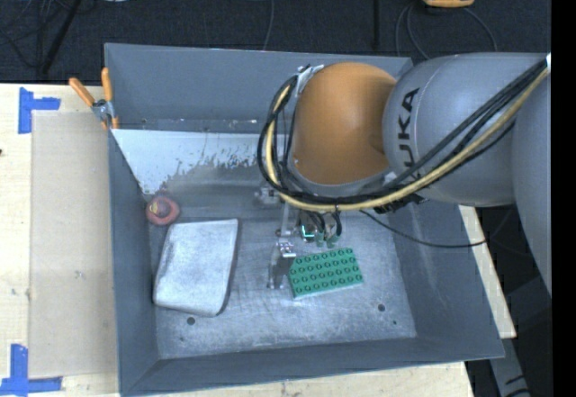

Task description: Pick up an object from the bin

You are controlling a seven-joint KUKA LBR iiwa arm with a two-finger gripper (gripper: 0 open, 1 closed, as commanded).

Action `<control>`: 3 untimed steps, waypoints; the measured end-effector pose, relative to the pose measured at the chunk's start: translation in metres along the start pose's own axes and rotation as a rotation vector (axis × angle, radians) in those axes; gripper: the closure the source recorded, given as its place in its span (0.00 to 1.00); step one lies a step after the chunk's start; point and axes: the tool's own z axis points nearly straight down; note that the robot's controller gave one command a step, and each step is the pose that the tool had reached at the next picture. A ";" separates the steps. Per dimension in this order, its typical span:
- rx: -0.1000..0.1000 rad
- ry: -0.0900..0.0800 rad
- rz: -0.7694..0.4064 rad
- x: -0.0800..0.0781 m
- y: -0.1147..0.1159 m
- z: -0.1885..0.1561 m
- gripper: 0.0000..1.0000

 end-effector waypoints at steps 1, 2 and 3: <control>-0.001 -0.015 -0.158 0.013 -0.068 0.108 0.00; 0.000 -0.015 -0.132 0.054 -0.127 0.107 0.00; -0.001 -0.023 -0.132 0.050 -0.125 0.104 1.00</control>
Offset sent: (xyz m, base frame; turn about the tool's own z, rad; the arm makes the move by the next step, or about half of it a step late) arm -0.0158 -0.0675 -0.1082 -0.1607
